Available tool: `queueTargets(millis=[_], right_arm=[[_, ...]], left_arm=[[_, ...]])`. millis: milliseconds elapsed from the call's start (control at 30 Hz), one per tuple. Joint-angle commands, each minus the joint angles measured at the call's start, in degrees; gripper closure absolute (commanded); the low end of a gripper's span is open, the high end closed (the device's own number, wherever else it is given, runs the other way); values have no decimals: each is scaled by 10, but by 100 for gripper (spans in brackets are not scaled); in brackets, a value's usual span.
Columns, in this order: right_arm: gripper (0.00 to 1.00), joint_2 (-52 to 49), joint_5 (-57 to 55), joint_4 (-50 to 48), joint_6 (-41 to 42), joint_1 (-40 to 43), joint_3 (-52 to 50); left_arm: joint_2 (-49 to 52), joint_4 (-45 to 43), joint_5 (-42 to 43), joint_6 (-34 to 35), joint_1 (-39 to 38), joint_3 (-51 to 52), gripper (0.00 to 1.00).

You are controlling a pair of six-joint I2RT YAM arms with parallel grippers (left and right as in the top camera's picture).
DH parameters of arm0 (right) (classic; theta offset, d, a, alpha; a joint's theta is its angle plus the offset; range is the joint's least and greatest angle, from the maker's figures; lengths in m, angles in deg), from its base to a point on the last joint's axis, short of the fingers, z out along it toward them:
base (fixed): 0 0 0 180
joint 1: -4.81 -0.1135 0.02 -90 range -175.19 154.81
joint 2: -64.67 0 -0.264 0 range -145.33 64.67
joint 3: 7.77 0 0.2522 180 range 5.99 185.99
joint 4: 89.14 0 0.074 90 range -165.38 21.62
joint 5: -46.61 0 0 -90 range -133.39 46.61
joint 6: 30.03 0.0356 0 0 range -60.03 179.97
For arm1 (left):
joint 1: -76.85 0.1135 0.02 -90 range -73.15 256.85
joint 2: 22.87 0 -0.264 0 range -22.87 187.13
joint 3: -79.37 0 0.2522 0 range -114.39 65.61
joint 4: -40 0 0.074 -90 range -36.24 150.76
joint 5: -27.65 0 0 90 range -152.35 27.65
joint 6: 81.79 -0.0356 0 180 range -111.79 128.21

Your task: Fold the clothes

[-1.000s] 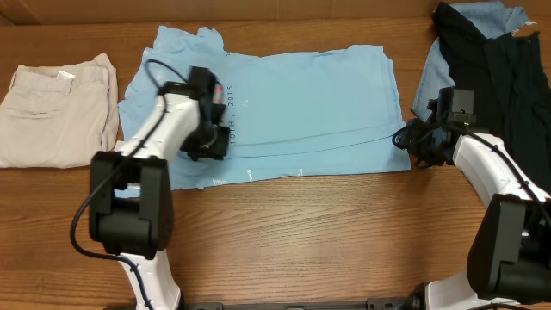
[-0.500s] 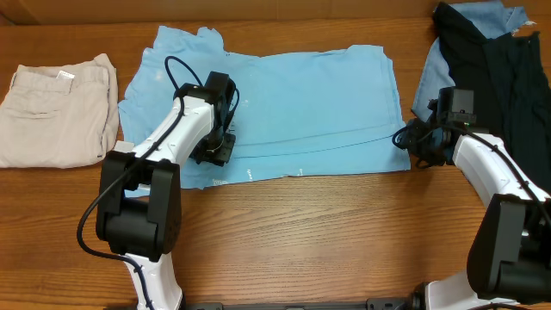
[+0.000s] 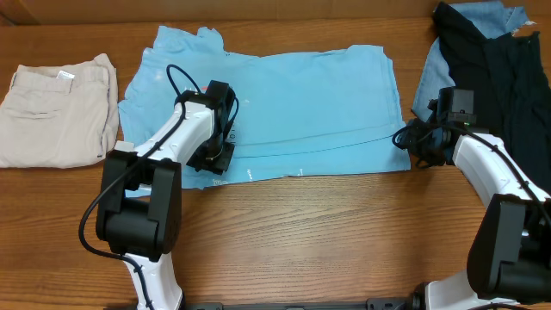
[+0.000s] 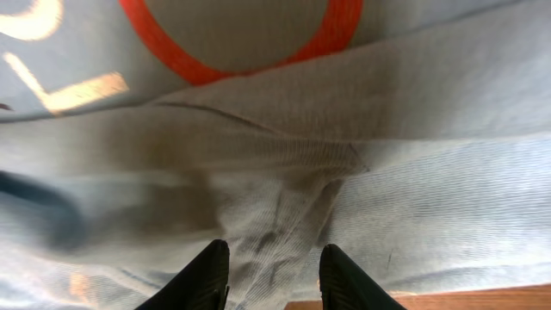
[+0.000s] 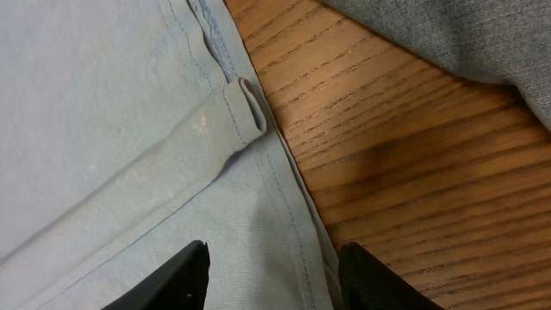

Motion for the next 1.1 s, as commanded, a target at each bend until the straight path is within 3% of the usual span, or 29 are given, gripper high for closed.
queueTargets(millis=[0, 100, 267, 433, 633, 1067], right_arm=[[48, -1, -9, -3, -2, -3, 1], [48, -1, -9, -3, -2, -3, 1], [48, -1, -9, -2, -2, -3, 1], [48, -1, -9, -3, -2, -3, 1], [48, -1, -9, -5, -2, -3, 1], [48, -1, -9, -6, -2, -3, 1]], left_arm=[[6, -10, 5, 4, -2, 17, 63], [6, -13, 2, 4, -2, 17, 67], [6, -14, -11, 4, -2, 17, 88], [6, -18, -14, 4, -2, 17, 96], [6, -25, -58, 43, -2, -8, 96], [6, -78, -32, 64, -1, -63, 95]])
